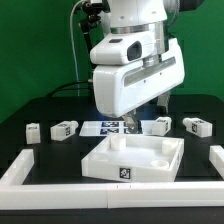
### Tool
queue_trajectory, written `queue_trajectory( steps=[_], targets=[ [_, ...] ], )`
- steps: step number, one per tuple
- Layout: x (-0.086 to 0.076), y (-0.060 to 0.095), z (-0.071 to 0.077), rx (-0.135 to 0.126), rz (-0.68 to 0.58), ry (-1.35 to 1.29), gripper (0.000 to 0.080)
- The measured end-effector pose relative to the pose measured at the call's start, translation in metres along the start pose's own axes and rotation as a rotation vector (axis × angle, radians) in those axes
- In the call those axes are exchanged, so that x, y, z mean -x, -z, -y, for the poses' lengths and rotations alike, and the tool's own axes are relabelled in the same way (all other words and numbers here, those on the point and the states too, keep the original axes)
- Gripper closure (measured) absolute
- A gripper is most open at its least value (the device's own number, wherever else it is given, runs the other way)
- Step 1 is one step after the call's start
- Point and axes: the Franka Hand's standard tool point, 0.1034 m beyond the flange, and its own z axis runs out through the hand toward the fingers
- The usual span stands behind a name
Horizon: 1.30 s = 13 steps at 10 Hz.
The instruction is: Assemble square table
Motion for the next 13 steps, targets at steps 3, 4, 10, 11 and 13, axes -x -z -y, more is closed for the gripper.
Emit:
queue_trajectory(
  steps=[3, 4, 10, 11, 13],
  targets=[
    [0.000, 0.000, 0.000, 0.000, 0.000, 0.000, 0.0149],
    [0.001, -0.001, 0.001, -0.001, 0.004, 0.001, 0.0149],
    [0.021, -0.024, 0.033, 0.048, 0.040, 0.100, 0.0149],
    [0.021, -0.025, 0.033, 0.047, 0.041, 0.100, 0.0149],
    [0.028, -0.033, 0.047, 0.087, 0.029, 0.147, 0.0149]
  ],
)
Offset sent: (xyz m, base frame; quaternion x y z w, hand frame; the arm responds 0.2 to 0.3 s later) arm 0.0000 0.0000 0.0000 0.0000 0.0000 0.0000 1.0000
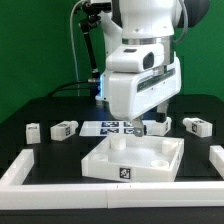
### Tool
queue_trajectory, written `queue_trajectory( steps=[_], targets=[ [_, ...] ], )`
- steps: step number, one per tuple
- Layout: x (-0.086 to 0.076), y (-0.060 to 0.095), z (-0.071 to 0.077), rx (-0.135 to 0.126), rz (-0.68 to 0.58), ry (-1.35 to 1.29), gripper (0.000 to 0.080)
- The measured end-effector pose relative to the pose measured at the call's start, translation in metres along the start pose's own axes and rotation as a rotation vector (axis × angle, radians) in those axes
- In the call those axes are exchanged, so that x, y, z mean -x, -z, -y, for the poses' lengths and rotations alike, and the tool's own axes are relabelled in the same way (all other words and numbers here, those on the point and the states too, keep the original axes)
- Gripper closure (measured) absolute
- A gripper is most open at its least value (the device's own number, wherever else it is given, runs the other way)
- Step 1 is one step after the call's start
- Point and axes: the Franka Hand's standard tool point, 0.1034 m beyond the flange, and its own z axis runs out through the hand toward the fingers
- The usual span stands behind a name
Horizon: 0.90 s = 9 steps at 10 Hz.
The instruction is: Assemble square table
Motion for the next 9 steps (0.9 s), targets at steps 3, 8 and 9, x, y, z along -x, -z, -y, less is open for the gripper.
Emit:
queue_trajectory(
  steps=[3, 8, 9],
  targets=[
    [0.031, -0.023, 0.028, 0.016, -0.007, 0.033, 0.0149],
    [0.028, -0.049, 0.033, 0.025, -0.028, 0.036, 0.0274],
    [0.028, -0.050, 0.033, 0.024, -0.027, 0.036, 0.0410]
  ],
)
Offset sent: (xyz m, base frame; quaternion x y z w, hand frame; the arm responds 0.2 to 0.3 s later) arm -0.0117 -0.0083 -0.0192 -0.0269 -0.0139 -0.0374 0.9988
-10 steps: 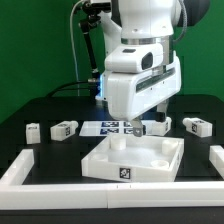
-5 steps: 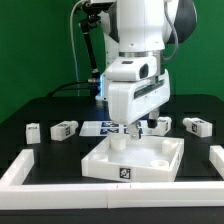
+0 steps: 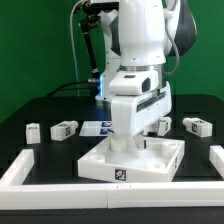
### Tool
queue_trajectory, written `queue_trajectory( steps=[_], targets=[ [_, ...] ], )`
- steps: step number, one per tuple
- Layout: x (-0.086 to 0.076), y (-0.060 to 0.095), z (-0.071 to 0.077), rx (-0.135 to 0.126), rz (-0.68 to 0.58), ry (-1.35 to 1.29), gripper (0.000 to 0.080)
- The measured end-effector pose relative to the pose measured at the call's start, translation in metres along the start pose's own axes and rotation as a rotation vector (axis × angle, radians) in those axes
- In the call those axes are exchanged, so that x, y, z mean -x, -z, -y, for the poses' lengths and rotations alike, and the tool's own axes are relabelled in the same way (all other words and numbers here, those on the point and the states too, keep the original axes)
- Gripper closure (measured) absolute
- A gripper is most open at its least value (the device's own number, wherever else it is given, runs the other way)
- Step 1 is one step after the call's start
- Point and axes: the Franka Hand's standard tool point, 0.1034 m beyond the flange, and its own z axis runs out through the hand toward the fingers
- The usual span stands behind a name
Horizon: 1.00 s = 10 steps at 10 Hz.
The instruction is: Assemble square table
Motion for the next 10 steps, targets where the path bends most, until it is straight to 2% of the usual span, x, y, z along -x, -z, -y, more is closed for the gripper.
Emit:
queue_trajectory(
  steps=[1, 2, 3, 10],
  targets=[
    [0.0001, -0.0001, 0.0001, 0.000, 0.000, 0.000, 0.0410],
    [0.0002, -0.0002, 0.0002, -0.001, 0.000, 0.000, 0.0594],
    [0.0000, -0.0003, 0.0003, 0.000, 0.000, 0.001, 0.0724],
    [0.0006, -0.0004, 0.0001, -0.001, 0.000, -0.004, 0.0744]
  ],
)
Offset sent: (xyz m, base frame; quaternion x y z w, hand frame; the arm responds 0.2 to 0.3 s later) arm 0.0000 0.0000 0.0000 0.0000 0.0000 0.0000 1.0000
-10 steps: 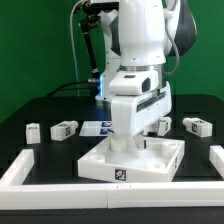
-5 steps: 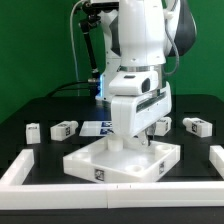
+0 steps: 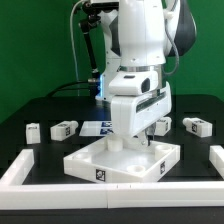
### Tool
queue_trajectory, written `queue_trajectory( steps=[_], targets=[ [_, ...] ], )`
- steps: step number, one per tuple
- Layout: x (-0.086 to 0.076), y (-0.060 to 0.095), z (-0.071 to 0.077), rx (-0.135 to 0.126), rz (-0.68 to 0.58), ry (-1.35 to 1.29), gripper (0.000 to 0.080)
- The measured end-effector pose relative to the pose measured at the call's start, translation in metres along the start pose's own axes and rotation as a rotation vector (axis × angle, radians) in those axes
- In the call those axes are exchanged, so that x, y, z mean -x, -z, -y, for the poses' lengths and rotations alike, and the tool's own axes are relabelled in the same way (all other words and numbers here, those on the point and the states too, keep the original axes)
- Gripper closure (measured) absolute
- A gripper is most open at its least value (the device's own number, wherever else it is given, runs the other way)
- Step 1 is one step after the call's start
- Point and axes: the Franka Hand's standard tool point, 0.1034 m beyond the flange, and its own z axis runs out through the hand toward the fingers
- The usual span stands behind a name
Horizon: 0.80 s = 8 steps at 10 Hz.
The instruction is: Assemble square table
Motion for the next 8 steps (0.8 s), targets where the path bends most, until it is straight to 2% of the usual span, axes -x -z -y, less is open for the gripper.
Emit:
queue_trajectory(
  steps=[2, 5, 8],
  targets=[
    [-0.001, 0.000, 0.001, 0.000, 0.000, 0.013, 0.0744],
    [-0.030, 0.001, 0.017, -0.003, 0.019, 0.234, 0.0743],
    [-0.025, -0.001, 0.016, -0.008, 0.022, 0.222, 0.0743]
  ],
)
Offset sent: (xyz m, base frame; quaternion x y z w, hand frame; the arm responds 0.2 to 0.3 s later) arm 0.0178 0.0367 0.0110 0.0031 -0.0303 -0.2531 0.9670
